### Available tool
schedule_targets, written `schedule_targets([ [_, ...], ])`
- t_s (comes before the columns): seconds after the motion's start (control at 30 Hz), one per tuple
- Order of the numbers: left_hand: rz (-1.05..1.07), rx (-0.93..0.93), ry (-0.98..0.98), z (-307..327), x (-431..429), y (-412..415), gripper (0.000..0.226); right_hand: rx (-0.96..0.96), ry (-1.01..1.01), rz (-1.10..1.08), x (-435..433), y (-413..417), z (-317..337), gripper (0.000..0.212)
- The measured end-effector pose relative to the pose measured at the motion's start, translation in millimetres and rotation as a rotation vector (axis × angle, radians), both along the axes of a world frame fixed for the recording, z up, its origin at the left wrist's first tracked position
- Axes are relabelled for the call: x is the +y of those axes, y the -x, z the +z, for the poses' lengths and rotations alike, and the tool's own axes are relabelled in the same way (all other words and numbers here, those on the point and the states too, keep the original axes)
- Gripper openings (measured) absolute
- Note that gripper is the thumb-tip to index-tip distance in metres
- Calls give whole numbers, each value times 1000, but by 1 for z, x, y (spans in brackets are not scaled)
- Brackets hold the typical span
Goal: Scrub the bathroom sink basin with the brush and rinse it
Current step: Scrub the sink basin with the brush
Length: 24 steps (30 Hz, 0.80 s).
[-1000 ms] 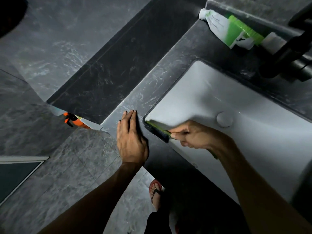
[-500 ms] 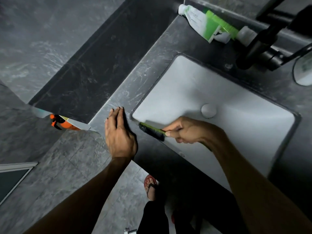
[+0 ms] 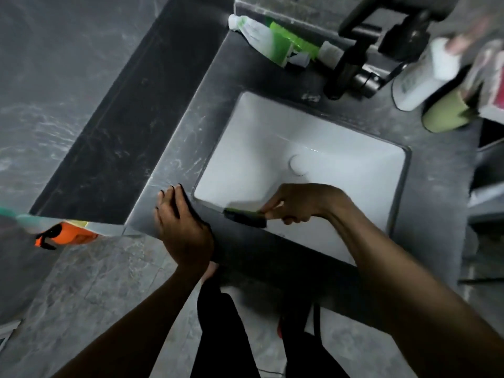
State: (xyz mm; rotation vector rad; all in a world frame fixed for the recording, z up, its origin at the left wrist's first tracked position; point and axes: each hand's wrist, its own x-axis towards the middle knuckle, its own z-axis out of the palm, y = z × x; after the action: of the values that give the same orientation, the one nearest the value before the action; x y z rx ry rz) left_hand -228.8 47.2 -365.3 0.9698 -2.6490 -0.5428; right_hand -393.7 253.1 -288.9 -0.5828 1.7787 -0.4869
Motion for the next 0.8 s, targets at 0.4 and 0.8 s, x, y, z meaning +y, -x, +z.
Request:
schedule_targets([
  [0.4, -847, -64, -13, 22, -27, 40, 71, 84, -359, -393, -4, -47, 42, 24],
  [0.8, -1170, -181, 3, 5, -6, 64, 63, 242, -628, -485, 7, -74, 45, 28],
])
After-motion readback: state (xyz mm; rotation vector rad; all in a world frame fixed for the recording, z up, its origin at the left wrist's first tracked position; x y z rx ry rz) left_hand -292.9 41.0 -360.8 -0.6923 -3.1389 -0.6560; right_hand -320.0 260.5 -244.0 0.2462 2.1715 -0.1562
